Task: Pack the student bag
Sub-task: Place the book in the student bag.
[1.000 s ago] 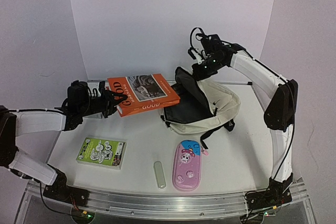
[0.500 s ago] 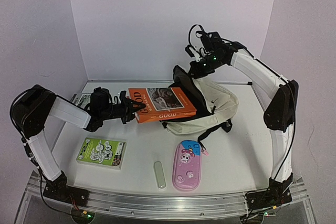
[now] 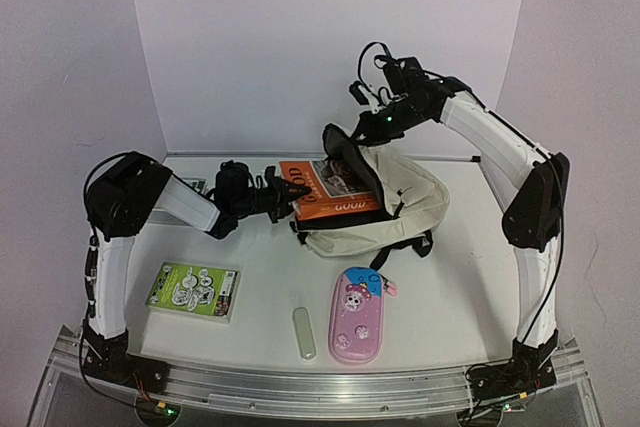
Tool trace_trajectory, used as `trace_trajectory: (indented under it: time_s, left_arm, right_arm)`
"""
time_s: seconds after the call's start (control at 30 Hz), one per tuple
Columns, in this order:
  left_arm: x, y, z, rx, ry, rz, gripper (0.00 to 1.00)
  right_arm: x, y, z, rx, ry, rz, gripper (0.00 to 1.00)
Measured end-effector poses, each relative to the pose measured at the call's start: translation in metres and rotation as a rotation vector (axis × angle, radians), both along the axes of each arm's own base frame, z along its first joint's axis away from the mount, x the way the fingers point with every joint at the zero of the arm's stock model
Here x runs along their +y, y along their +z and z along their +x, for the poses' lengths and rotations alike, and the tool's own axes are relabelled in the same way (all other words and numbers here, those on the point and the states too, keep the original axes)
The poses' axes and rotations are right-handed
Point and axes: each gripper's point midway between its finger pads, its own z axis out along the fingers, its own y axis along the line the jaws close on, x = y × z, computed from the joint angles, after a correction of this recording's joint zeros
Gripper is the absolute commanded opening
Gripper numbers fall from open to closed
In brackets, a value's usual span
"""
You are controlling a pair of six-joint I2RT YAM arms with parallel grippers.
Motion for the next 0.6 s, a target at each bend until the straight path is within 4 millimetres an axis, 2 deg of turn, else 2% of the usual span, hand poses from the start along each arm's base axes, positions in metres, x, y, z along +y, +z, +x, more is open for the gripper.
trace_trajectory:
  time_s: [0.27,0.4,0.47,0.6]
  left_arm:
    - [-0.056,-0.009,0.015,-0.007,-0.056,-0.015,0.2]
    - [-0.074,-0.015,0.019,0.002,-0.076,-0.004,0.23]
    - [-0.076,-0.021,0.018,0.015,-0.083,0.006,0.3]
    - [-0.077,-0.031,0.016,0.037,-0.097,0.004,0.49]
  right_arm:
    - [0.003,0.008,-0.001,-0.004,0.012,0.023,0.0]
    - [0.004,0.011,-0.001,-0.008,0.015,0.03,0.0]
    - [0.004,0.009,-0.001,-0.006,0.015,0.029,0.0]
    - [0.005,0.007,-0.001,0.001,0.016,0.028,0.0]
